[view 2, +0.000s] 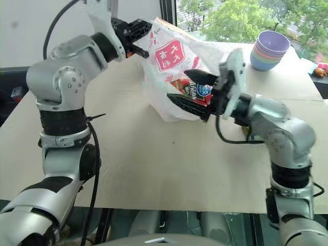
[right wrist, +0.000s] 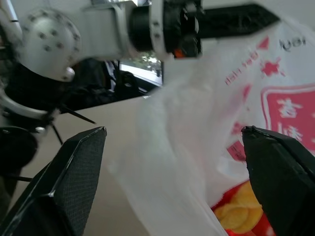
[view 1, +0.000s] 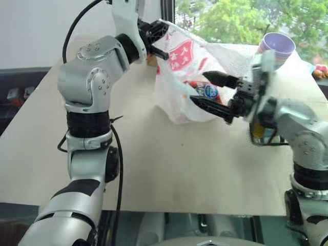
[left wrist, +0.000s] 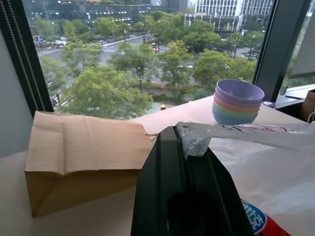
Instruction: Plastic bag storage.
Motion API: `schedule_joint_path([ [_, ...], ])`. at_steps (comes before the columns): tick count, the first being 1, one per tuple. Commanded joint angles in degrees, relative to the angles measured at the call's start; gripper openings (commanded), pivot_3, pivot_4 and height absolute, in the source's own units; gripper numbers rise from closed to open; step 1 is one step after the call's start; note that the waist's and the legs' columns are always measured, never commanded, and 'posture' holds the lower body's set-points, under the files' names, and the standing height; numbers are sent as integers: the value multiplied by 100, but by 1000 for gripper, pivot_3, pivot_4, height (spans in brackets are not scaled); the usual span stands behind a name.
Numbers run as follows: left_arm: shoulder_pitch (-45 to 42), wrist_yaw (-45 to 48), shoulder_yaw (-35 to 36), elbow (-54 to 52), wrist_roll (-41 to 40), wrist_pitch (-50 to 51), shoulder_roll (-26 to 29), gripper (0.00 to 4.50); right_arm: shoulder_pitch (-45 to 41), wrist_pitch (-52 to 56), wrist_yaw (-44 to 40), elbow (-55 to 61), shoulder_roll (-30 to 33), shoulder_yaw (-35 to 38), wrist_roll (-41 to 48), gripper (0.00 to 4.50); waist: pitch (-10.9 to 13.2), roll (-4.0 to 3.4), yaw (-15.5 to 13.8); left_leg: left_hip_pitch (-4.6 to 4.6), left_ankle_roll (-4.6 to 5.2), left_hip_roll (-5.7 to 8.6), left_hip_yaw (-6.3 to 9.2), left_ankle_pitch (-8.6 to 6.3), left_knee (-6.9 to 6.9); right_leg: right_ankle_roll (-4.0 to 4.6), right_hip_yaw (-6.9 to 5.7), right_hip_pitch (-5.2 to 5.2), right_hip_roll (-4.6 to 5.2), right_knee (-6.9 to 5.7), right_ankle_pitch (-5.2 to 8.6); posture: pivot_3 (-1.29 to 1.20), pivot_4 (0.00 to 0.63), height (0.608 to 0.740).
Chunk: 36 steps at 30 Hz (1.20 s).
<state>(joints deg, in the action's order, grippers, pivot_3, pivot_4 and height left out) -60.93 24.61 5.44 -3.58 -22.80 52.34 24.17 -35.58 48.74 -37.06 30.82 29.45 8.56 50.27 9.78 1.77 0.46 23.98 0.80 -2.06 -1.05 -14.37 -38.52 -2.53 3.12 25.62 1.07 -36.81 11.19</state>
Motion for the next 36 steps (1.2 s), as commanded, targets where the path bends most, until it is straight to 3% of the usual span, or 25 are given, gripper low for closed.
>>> schedule_joint_path([
  [1,248,72,-305,-383,-88,203,-79,0,248,268,373,878,530,771,734,4447,0,0,-19,0,0,0,1,0,0,0,-1,-1,0,1,0,0,150,740],
  [4,405,107,-455,-402,-38,183,-153,0,768,397,691,1496,1101,1078,783,4447,0,1,12,-4,0,-3,2,0,-3,0,0,-1,-9,-4,1,0,150,740],
  [9,395,106,-494,-337,-24,39,-288,0,2311,780,1551,2285,2347,1448,-757,4447,-1,0,28,-16,0,-5,-4,1,-11,-1,9,-6,-14,-15,3,0,150,740],
  [13,278,100,-514,-116,46,-103,-372,0,3033,780,2818,1686,2911,190,-2730,4447,-6,5,57,-21,0,-5,-19,1,-29,-16,25,-9,-14,-22,11,0,150,740],
  [19,243,150,-693,-2,228,-300,-370,0,2163,843,3770,64,1799,-1486,-4151,4447,-6,1,82,-21,0,-9,-24,1,-57,-19,39,-7,-27,-36,13,0,150,740],
  [24,333,-49,-632,-55,288,-158,-445,0,1656,1146,4219,-683,1192,-1744,-4965,4447,-6,1,26,-14,0,-6,-26,1,-56,-3,44,4,-25,-49,4,0,150,740],
  [27,363,-89,-627,-130,280,-125,-459,0,1618,1254,4303,-815,1130,-1777,-5338,3590,-6,1,16,-9,1,-4,-25,0,-57,-7,42,2,-21,-38,6,0,150,740],
  [31,377,-209,-566,-147,276,-125,-529,0,1886,1061,4112,-537,1596,-1769,-5869,1666,-6,0,18,-6,1,-3,-25,0,-56,-8,42,2,-20,-32,5,0,150,740],
  [34,379,-238,-540,-123,279,-120,-549,0,2207,607,3560,84,1892,-1293,-5720,190,-5,0,28,-5,2,-4,-24,0,-55,-9,40,2,-20,-32,6,0,150,740],
  [36,375,-245,-503,-63,274,-136,-560,0,2288,547,2735,852,1507,-537,-4733,74,-5,0,73,-9,2,-5,-25,0,-55,-14,43,1,-24,-32,9,0,150,740],
])
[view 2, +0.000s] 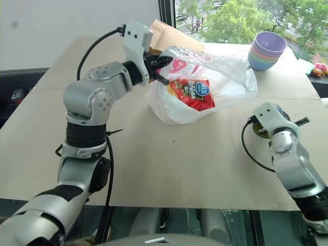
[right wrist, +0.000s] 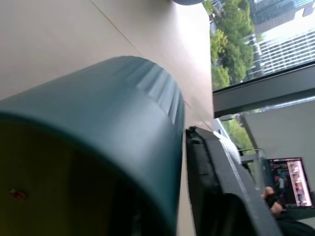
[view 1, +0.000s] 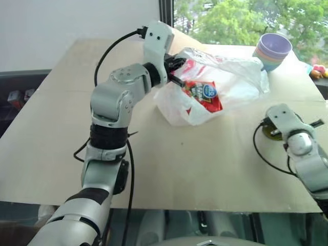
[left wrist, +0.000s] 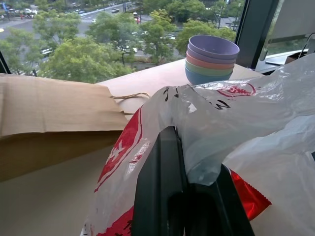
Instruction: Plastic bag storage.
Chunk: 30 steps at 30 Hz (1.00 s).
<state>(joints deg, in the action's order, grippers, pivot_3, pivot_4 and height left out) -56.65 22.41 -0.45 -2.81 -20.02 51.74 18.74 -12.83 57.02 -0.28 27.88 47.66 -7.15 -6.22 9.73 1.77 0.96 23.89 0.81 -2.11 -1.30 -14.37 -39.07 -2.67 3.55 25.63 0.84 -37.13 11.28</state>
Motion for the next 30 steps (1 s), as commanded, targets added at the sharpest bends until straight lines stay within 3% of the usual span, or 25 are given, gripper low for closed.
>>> schedule_joint_path([
  [1,-58,-16,93,-108,-6,-83,-16,0,-56,-41,-1391,1592,-565,1457,1534,74,0,0,38,-4,0,-2,1,0,0,-2,3,-1,-4,-2,1,0,150,740],
  [4,-65,65,77,-57,-9,-122,19,0,-575,359,-2017,2142,-1042,1963,2594,74,1,-1,85,-12,0,-9,11,0,0,-5,2,-2,-17,-19,2,0,150,740],
  [7,-53,114,65,-126,-14,-77,74,0,-1133,322,-1943,1841,-1493,1700,2804,74,0,2,98,-16,0,-6,13,0,-6,-5,1,-8,-14,-31,3,0,150,740],
  [12,76,133,71,-487,-88,164,209,0,-1974,-458,-1593,390,-2206,513,2145,74,0,2,135,-21,0,-4,6,0,-15,0,8,-5,-12,-48,1,0,150,740],
  [16,206,-70,138,-960,-153,404,120,0,-2324,-1188,-1618,-894,-2332,-167,1548,74,0,1,114,-10,-1,-4,7,0,-12,9,6,4,-10,-48,-2,0,150,740],
  [24,472,-521,100,-1743,-162,830,-211,0,-2730,-2088,-1670,-2206,-2808,-324,1137,74,1,0,113,-5,-1,2,5,0,-8,7,5,4,0,-40,-3,0,150,740],
  [27,501,-655,130,-1836,-171,920,-296,0,-2927,-2258,-1341,-2568,-3032,-134,981,74,1,0,127,-10,-1,2,5,0,-8,7,5,4,0,-46,-3,0,150,740],
  [30,524,-751,142,-1902,-165,971,-335,0,-2865,-2303,-1780,-2337,-3244,-93,1364,74,1,0,142,-12,-1,1,6,0,-8,7,6,3,-3,-49,-3,0,150,740],
])
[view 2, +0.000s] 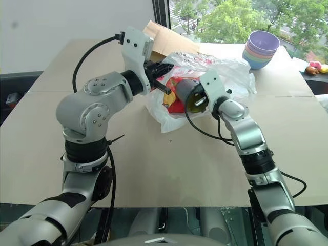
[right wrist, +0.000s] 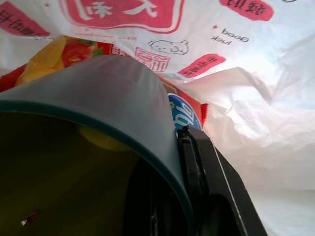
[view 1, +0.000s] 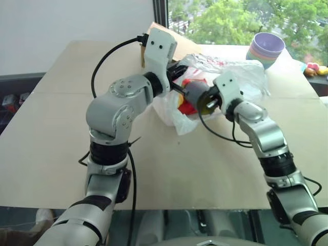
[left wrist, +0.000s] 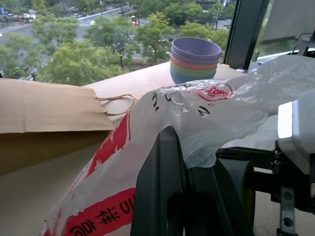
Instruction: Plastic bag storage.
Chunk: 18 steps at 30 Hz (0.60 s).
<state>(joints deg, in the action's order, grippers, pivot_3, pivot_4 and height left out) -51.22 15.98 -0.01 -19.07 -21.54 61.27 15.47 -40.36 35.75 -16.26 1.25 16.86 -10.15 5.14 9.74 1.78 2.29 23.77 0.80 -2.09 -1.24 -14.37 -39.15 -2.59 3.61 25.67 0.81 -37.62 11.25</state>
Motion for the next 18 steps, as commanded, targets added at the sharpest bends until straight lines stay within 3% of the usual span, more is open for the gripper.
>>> schedule_joint_path([
  [1,-12,-130,97,-286,-10,24,-19,0,-99,-238,-295,321,-98,120,166,74,0,0,15,0,0,0,0,0,1,0,0,0,-1,0,0,0,150,740],
  [4,8,-185,102,-320,-17,46,-40,0,-11,-228,-633,512,-63,77,304,74,1,-1,7,1,0,-1,0,0,1,0,0,1,0,2,0,0,150,740],
  [7,25,-249,127,-300,-8,40,-62,0,-89,-109,-341,399,-187,251,210,74,1,-1,5,1,0,0,0,0,1,0,0,0,1,1,0,0,150,740],
  [15,-11,-360,181,-204,15,-35,-92,0,-197,-664,-489,-43,-502,195,254,74,1,-2,11,0,0,0,-1,0,2,0,1,1,0,1,0,0,150,740],
  [18,-18,-375,187,-177,19,-53,-95,0,-264,-759,-500,-325,-635,270,294,937,1,-2,13,-1,0,-1,-1,0,2,0,0,1,0,0,0,0,150,740],
])
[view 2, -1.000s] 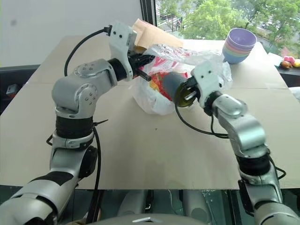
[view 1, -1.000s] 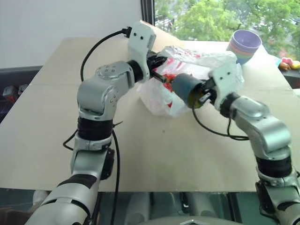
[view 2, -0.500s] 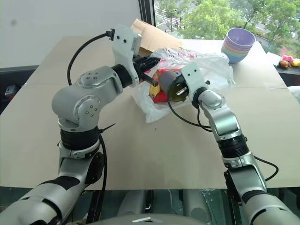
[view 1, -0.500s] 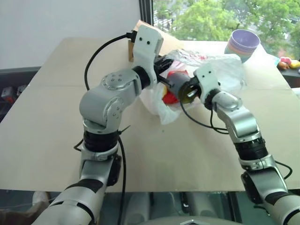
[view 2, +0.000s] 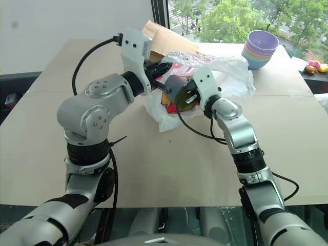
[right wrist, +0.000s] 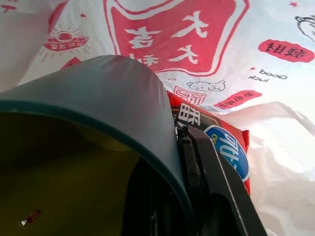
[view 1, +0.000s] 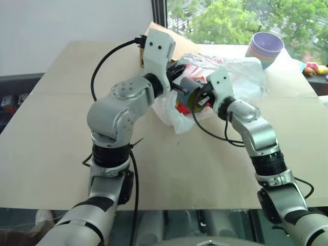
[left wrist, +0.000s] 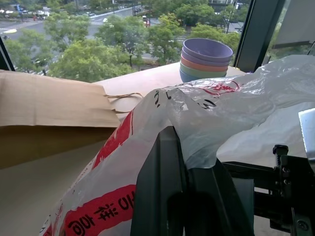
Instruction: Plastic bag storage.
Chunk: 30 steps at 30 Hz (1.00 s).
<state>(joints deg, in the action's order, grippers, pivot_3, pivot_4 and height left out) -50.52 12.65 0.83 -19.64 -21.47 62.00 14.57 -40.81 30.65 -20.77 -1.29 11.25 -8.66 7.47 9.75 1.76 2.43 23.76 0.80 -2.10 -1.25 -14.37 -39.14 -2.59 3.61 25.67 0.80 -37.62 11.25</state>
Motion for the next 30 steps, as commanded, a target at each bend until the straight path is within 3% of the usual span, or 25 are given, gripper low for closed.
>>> schedule_joint_path([
  [1,-86,-49,106,-109,16,-125,-6,0,-227,-299,-105,-119,-51,78,5,1402,0,0,-4,0,0,0,1,0,0,0,0,0,0,0,0,0,150,740],
  [2,-72,-63,103,-117,25,-116,-4,0,-213,-312,-104,-118,-66,100,5,1716,0,0,-5,0,0,0,1,0,0,0,0,0,0,0,0,0,150,740],
  [3,-41,-92,103,-139,42,-111,-10,0,-170,-316,-115,-43,-34,102,-14,2451,0,0,-8,0,0,0,0,0,0,0,0,0,1,0,0,0,150,740],
  [5,-15,-168,124,-170,75,-125,-40,0,-111,-322,-73,98,4,160,-29,2719,0,0,-15,2,0,2,1,0,0,0,-1,0,3,1,0,0,150,740],
  [6,-13,-200,135,-176,87,-132,-56,0,-98,-331,-64,136,20,177,-49,3318,0,0,-15,3,0,2,1,0,0,0,-1,0,4,2,0,0,150,740],
  [7,-21,-253,166,-165,101,-152,-93,0,-94,-347,-138,194,73,172,-46,3427,0,0,-15,3,0,2,1,0,0,0,-1,0,4,3,0,0,150,740],
  [8,-32,-304,207,-147,102,-163,-137,0,-96,-355,-221,242,130,160,-37,3993,0,-1,-12,3,0,2,1,0,0,0,-1,0,4,3,0,0,150,740],
  [17,108,-509,560,-22,48,-367,-412,0,28,-24,-531,812,888,220,-80,4033,0,0,-14,2,0,2,0,0,1,0,-1,0,2,3,0,0,150,740],
  [21,79,-392,879,205,-195,-313,-451,0,381,398,-546,1676,1138,302,12,4033,0,0,-15,3,0,2,1,0,3,0,-2,0,3,5,0,0,150,740],
  [25,-118,-71,1031,566,-386,-632,-391,0,517,639,-410,2103,1171,400,19,4033,0,0,-15,1,0,2,0,0,2,-1,0,0,1,4,1,0,150,740],
  [30,-292,265,906,898,-455,-916,-275,0,488,1278,-333,2514,908,947,661,4033,1,1,-24,3,0,2,1,0,2,-1,-1,0,1,6,1,0,150,740],
])
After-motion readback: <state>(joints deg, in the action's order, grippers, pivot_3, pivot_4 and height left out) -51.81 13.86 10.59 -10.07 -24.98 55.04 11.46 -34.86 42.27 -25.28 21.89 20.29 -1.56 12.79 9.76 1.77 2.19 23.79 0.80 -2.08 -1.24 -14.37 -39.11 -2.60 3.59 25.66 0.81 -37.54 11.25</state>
